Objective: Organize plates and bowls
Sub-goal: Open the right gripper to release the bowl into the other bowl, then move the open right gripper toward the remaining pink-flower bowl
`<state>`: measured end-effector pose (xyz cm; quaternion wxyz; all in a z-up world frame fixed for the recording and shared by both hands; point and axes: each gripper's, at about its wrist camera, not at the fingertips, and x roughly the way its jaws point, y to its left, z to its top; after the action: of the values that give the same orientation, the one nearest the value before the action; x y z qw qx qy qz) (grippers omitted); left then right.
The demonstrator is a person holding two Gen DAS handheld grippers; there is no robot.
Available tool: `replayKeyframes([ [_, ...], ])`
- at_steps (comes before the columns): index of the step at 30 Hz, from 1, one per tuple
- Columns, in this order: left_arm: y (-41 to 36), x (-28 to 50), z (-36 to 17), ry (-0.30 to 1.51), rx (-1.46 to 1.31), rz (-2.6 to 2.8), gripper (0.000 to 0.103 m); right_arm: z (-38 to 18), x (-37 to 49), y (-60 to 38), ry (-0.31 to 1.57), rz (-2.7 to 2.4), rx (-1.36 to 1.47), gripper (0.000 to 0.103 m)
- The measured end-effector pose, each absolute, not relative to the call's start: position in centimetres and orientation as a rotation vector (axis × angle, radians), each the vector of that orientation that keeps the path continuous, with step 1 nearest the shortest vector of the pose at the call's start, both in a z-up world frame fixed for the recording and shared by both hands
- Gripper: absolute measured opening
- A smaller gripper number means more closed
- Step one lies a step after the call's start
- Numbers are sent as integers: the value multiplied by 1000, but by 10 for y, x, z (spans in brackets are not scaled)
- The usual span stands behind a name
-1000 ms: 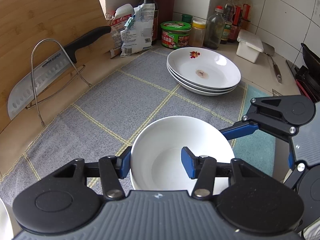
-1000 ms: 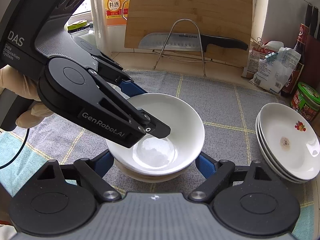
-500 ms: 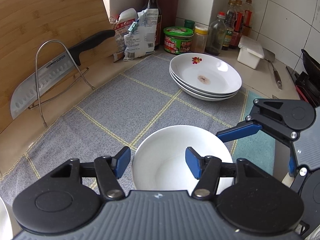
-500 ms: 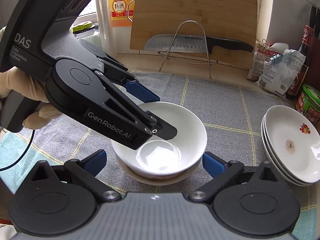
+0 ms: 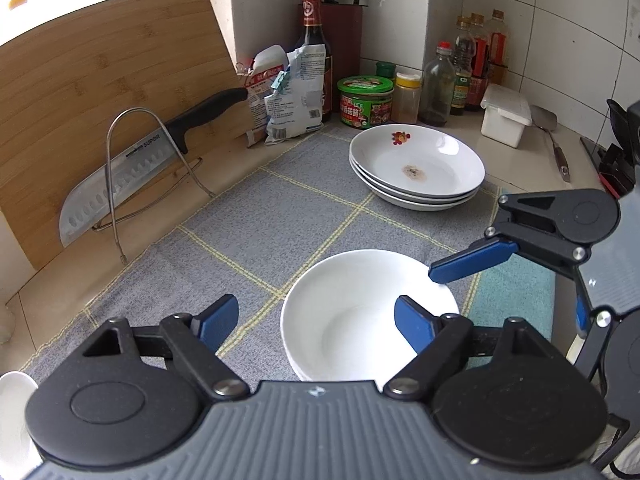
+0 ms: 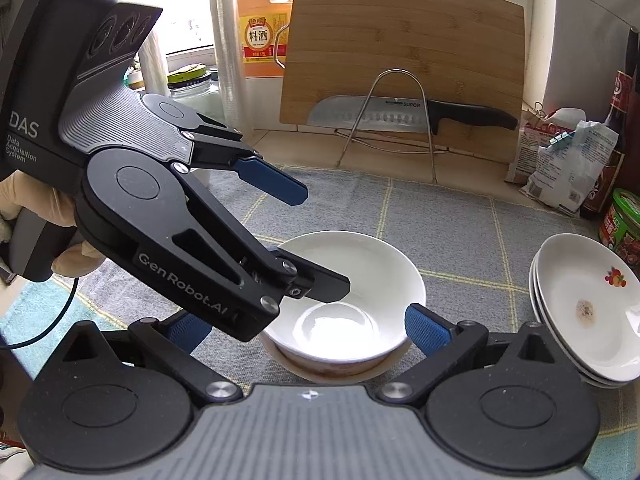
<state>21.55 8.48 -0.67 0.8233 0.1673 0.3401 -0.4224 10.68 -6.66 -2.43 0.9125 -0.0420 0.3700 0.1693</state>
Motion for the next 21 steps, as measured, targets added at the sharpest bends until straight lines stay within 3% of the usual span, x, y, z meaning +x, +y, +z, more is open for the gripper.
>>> replayKeyframes([
  [12,133,213,-8,722,238,-763,86,-18,107,-59,743,350,-101,103],
  [15,149,209,-11,723,228,-715,91,-17,111,-51,739,361,-111,103],
  [21,194,201,-13,712,170,-588,92,-13,123,-26,737,418,-156,103],
])
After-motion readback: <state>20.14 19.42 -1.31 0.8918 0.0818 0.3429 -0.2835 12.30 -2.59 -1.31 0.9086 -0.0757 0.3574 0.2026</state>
